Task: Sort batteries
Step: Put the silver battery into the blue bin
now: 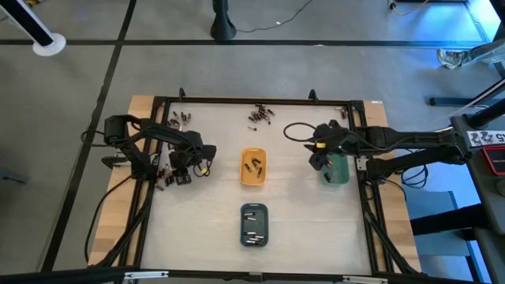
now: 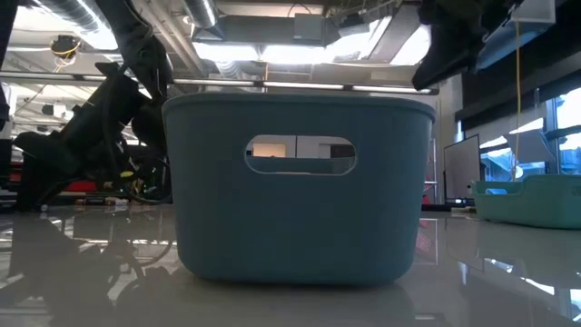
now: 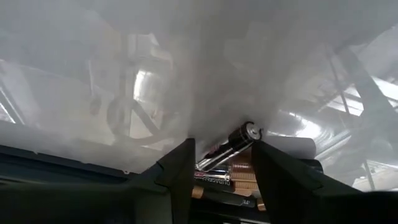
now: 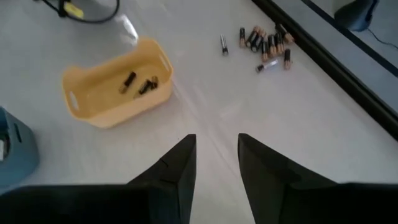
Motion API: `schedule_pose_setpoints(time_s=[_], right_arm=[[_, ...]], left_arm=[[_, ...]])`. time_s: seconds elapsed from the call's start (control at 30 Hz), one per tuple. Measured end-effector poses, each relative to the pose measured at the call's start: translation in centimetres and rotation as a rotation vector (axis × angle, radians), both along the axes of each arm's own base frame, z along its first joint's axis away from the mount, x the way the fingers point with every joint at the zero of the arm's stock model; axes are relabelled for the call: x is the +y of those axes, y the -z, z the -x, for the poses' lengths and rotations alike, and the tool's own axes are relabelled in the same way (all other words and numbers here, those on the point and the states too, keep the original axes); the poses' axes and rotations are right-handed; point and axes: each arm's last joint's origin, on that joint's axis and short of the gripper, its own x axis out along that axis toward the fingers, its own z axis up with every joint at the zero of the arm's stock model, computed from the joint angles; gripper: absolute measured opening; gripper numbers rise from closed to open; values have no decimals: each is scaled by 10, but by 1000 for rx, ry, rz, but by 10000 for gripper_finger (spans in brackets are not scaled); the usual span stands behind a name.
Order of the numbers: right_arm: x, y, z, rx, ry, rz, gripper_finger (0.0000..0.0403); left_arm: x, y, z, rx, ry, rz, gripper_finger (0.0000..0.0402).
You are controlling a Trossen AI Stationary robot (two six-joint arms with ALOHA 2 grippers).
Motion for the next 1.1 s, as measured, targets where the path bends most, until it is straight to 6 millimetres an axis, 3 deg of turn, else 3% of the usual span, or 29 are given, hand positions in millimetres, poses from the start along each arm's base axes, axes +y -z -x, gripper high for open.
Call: schedule_pose_setpoints(time_s=[0.27, 0.53, 0.7, 0.87, 1.1], right_arm=[[0, -4, -4, -54, -4, 5, 119], [0, -4, -4, -56, -4, 5, 119], [0, -4, -4, -56, -4, 5, 119], [0, -4, -4, -56, -12, -2, 119], [0, -4, -4, -57, -17, -6, 119]], left_arm=[[0, 0, 0, -1, -6, 2, 22], [2, -9, -4, -50, 8, -42, 20], [7, -36, -20, -229, 11, -129, 10], [5, -77, -37, -431, -9, -145, 19], [-31, -122, -70, -976, 90, 89, 16]])
